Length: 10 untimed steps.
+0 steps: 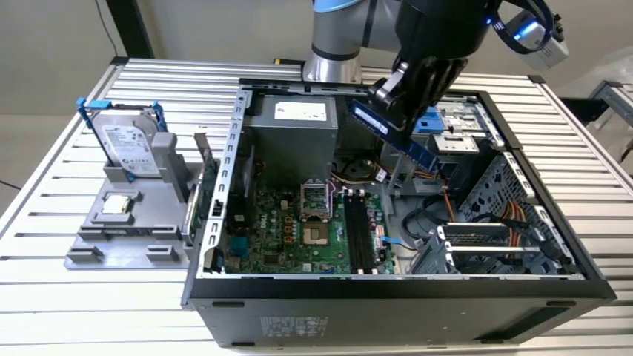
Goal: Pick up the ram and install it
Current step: 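Insert the ram into the slot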
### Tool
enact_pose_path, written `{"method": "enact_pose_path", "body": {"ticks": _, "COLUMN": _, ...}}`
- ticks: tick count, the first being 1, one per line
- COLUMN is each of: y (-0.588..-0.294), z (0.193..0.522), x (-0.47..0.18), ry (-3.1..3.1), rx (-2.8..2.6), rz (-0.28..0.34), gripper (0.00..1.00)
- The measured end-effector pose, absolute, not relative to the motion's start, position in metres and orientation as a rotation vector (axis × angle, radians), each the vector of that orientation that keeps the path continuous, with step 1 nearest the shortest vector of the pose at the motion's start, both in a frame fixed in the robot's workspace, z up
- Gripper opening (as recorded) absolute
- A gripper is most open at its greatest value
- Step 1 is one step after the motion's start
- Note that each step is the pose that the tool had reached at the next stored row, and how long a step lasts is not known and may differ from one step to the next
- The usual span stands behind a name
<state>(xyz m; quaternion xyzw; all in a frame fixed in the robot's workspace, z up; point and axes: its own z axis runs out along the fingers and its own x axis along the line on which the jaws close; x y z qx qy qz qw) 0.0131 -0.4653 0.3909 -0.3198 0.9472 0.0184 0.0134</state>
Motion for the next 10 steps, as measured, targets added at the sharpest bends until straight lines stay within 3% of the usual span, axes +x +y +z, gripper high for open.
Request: {"method": "enact_pose_path", "body": {"ticks": 10, "y": -0.4653, "z": 0.3909, "x": 0.0131, "ry": 3.008, "rx": -0.799, "rz": 0.054, "gripper": 0.00}}
